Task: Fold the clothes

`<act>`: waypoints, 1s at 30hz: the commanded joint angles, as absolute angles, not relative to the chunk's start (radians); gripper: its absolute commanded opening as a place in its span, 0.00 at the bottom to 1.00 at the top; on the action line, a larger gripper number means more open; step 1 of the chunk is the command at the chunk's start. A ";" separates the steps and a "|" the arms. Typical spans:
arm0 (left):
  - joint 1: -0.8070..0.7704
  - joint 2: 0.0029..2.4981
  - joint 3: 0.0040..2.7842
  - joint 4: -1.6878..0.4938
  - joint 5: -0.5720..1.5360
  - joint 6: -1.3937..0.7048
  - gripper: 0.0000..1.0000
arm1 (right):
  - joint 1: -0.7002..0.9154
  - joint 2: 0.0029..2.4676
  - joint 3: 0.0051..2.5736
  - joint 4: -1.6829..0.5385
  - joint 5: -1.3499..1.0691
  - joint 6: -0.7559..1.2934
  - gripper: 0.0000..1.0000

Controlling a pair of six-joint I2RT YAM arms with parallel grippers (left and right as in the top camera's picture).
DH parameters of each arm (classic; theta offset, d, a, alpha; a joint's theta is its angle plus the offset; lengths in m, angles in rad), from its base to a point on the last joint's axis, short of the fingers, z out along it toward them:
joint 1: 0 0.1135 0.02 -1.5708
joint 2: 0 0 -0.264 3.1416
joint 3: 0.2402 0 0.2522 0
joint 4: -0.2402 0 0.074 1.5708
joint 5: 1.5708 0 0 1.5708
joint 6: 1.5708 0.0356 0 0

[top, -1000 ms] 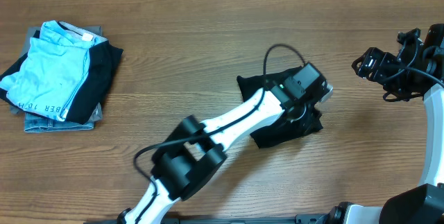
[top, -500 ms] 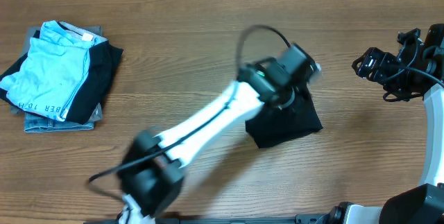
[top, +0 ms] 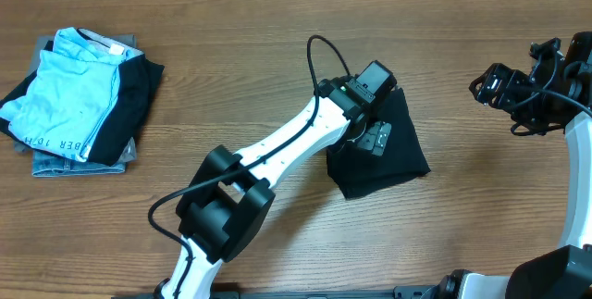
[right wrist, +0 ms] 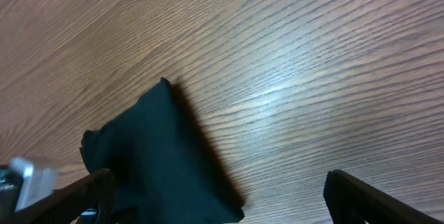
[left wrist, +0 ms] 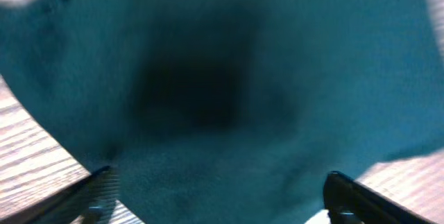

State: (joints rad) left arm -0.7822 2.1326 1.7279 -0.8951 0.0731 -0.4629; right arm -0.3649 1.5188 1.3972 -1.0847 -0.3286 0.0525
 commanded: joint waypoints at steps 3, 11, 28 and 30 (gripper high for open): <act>-0.735 2.126 1.728 -0.905 0.056 -0.566 1.00 | -0.364 1.517 1.407 -1.080 -0.322 0.057 1.00; -0.738 2.130 1.727 -0.911 -0.021 -0.608 1.00 | -0.364 1.517 1.407 -1.080 -0.322 0.057 1.00; -0.746 2.308 1.721 -0.884 -0.067 -0.711 1.00 | -0.364 1.517 1.407 -1.080 -0.322 0.057 1.00; -0.746 2.314 1.721 -0.876 -0.065 -0.711 1.00 | -0.364 1.517 1.407 -1.080 -0.322 0.057 1.00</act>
State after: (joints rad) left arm -0.7502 2.2543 1.7283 -0.8795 -0.0196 -0.6792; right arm -0.3649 1.5188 1.3972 -1.0843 -0.3279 0.0525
